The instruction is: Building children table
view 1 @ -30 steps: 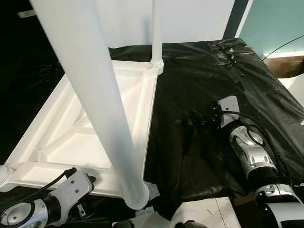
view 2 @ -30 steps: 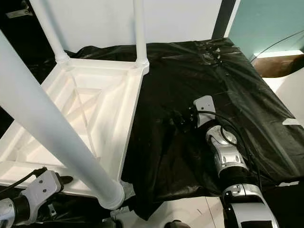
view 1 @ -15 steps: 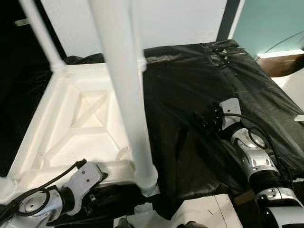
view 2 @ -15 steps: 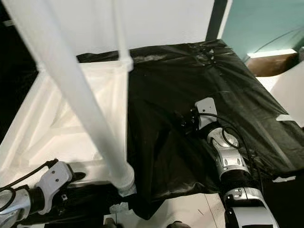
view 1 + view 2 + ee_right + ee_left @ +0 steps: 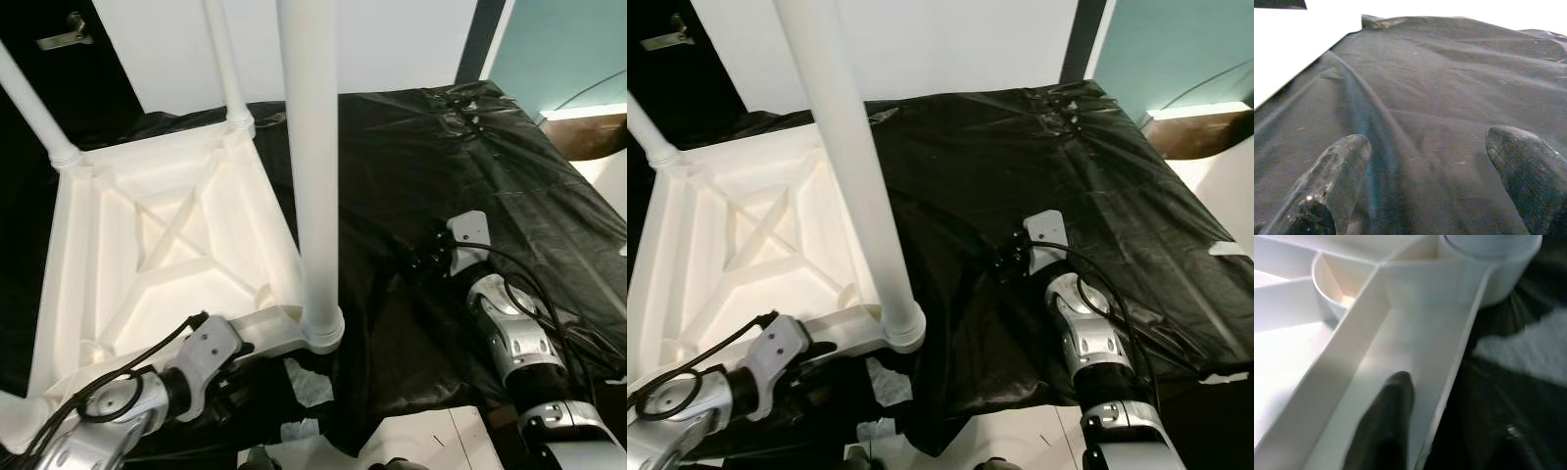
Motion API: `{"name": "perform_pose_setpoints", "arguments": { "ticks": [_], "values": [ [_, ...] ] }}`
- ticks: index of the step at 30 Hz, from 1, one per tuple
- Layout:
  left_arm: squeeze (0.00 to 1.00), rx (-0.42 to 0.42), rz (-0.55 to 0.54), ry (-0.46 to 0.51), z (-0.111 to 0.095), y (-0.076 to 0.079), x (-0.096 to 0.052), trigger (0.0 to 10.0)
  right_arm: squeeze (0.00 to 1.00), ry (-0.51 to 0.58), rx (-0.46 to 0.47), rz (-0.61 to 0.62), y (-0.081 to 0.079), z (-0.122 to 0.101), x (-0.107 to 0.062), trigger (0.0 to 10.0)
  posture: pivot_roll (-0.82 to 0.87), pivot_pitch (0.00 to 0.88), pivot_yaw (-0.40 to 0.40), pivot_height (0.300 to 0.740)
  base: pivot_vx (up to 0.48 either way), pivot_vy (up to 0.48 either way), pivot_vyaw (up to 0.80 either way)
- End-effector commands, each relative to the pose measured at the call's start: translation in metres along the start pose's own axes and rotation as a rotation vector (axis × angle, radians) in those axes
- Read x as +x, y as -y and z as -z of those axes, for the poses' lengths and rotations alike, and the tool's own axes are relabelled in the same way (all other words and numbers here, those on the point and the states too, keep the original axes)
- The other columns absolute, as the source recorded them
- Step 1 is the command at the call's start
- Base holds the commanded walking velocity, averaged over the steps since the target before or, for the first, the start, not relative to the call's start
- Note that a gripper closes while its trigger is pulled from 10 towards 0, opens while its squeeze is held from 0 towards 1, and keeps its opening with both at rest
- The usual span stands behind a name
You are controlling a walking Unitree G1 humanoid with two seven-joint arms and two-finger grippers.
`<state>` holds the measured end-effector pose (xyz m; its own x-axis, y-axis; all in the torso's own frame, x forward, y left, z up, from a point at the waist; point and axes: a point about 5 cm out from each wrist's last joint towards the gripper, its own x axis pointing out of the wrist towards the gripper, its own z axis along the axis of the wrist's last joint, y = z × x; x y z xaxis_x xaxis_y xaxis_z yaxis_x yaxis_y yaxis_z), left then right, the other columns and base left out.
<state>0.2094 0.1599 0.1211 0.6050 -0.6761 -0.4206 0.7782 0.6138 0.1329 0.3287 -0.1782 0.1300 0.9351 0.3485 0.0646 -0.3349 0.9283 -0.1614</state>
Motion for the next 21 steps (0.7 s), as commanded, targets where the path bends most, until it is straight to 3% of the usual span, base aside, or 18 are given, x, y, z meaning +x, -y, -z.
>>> {"name": "perform_pose_setpoints", "arguments": {
  "ticks": [1,3,5,6,9,12,17,21],
  "values": [
    [1.0,-0.034,-0.204,-0.011,0.006,-0.008,0.005,10.0,0.0,-0.01,0.022,-0.003,-0.004,0.004,-0.003,10.0,0.12,0.08,0.014,0.74,0.0,0.0,0.0],
    [1.0,-0.001,-0.269,0.021,-0.003,-0.013,0.015,10.0,0.0,0.017,0.045,-0.012,-0.007,0.004,-0.01,10.0,0.11,0.075,0.015,0.74,0.0,0.0,0.0],
    [1.0,-0.001,-0.269,0.021,-0.003,-0.013,0.015,10.0,0.0,0.017,0.045,-0.012,-0.007,0.004,-0.01,10.0,0.11,0.075,0.015,0.74,0.0,0.0,0.0],
    [0.0,0.024,-0.235,0.031,-0.006,-0.009,0.017,10.0,0.0,0.032,0.058,-0.022,-0.009,0.003,-0.016,10.0,0.11,0.074,0.014,0.74,0.0,0.0,0.0],
    [0.0,0.036,-0.199,0.049,-0.012,-0.004,0.014,10.0,0.0,0.047,0.059,-0.059,-0.015,0.001,-0.03,10.0,0.1,0.076,0.016,0.74,0.0,0.0,0.0],
    [0.0,0.007,-0.189,0.103,-0.021,-0.005,-0.001,10.0,0.0,0.045,0.054,-0.139,-0.025,-0.002,-0.046,10.0,0.1,0.078,0.015,0.74,0.0,0.0,0.0],
    [0.0,-0.014,-0.201,0.12,-0.024,-0.007,-0.01,10.0,0.0,0.046,0.056,-0.208,-0.031,-0.006,-0.053,10.0,0.11,0.082,0.016,0.74,0.0,0.0,0.0],
    [0.0,0.008,-0.287,0.12,-0.025,-0.014,-0.023,10.0,0.0,0.047,0.089,-0.341,-0.041,-0.015,-0.061,10.0,0.11,0.08,0.014,0.74,0.0,0.0,0.0]
  ]
}}
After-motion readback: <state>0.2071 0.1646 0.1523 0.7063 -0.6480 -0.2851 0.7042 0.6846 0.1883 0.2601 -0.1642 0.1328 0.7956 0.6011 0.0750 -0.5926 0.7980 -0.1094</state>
